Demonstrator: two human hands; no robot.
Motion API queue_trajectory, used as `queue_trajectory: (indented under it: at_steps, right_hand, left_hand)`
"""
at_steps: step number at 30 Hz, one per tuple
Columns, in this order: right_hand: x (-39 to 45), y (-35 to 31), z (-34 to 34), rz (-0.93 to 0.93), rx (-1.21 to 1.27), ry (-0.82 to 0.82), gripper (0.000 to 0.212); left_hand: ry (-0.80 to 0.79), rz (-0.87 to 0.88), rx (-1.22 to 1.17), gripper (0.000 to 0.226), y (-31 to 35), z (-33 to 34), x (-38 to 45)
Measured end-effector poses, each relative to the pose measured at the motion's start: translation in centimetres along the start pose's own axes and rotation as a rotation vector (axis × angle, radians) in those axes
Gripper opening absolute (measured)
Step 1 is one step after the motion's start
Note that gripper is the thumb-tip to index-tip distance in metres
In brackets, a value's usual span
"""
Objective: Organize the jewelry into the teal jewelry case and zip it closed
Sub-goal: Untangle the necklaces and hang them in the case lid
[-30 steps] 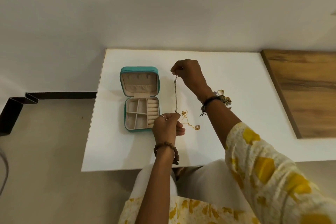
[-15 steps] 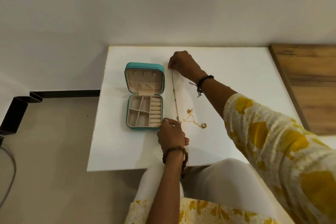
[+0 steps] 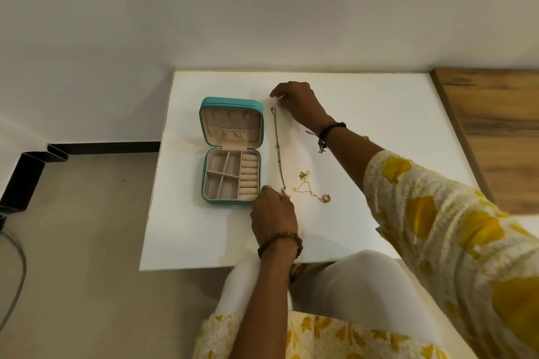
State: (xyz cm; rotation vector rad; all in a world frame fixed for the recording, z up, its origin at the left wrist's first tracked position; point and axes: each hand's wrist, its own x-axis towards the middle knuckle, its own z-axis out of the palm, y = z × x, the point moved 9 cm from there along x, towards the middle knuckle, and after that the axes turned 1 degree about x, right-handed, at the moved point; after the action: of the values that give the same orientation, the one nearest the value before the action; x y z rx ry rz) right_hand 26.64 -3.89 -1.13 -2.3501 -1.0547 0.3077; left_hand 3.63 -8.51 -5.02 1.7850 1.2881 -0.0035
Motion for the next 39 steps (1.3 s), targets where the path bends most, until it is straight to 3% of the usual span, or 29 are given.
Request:
queue_trajectory:
  at_steps: [5,9,16,21,28,39]
  right_hand:
    - [-0.9,1.4,0.2,0.111,0.134,0.081,0.015]
    - [-0.4,1.9,0.6,0.203,0.13,0.09,0.018]
    - [-0.1,2.3,0.6,0.265,0.159,0.118,0.016]
    - [-1.4,2.4,-0.2,0.289,0.381,0.145,0.014]
    - [-8.7,0.7,-3.1,0.268,0.48,0.26,0.012]
    - [-17.4,1.7,-2.6,0.461,0.684,0.241,0.018]
  left_hand:
    - [0.0,0.049,0.1,0.017,0.8,-0.3,-0.2]
    - [-0.018,0.036,0.138,0.018,0.7,-0.2,0.1]
    - [-0.058,-0.015,0.066,0.015,-0.3,0.2,0.2]
    - [-0.021,0.075,0.076,0.01,1.1,-0.5,-0.4]
    - [-0.052,0.174,0.158,0.034,2.6,-0.8,-1.4]
    - [-0.015,0.204,0.233,0.03,3.1,-1.3,-2.5]
